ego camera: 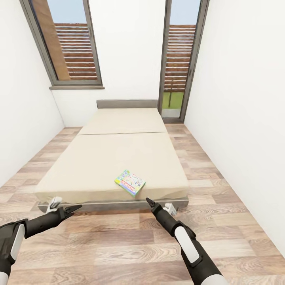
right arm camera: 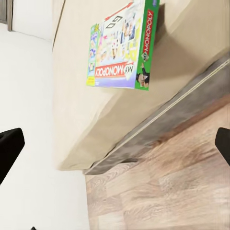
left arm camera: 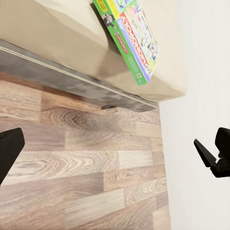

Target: Put all the toys in the child's room - the three board games (two on the bed and one on the table), the two jigsaw puzzles on the table, and the tennis ball on the table - inside the toy box on the table in the child's room.

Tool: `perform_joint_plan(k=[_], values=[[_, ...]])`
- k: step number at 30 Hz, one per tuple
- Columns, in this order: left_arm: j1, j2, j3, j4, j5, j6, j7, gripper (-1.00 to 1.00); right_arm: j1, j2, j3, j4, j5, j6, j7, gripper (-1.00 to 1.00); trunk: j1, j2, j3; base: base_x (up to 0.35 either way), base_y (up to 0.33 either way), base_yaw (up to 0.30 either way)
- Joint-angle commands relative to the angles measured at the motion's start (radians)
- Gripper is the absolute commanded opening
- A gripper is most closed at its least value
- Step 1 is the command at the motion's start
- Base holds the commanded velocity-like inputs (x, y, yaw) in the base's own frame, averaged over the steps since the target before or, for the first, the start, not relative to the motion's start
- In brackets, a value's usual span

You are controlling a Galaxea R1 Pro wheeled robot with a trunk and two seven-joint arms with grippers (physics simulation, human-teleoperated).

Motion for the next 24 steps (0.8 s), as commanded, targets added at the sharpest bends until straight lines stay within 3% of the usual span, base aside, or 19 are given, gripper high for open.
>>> perform_joint_plan(k=[1, 12, 24], values=[[-0.001, 0.0, 0.004, 0.0, 0.004, 0.008, -0.002, 1.0, 0.0, 0.0, -0.001, 0.0, -0.007, 0.004, 0.001, 1.0, 0.004, -0.008, -0.004, 0.0, 0.0, 0.0], [-0.001, 0.002, 0.039, 0.0, 0.001, 0.007, -0.11, 1.0, 0.0, 0.0, -0.001, 0.003, -0.007, 0.004, 0.002, 1.0, 0.046, -0.085, -0.038, 0.0, 0.0, 0.0], [-0.001, 0.003, 0.041, 0.0, 0.0, 0.008, -0.133, 1.0, -0.001, 0.001, -0.001, 0.004, -0.007, 0.003, 0.002, 1.0, 0.092, -0.169, -0.076, 0.0, 0.0, 0.0]])
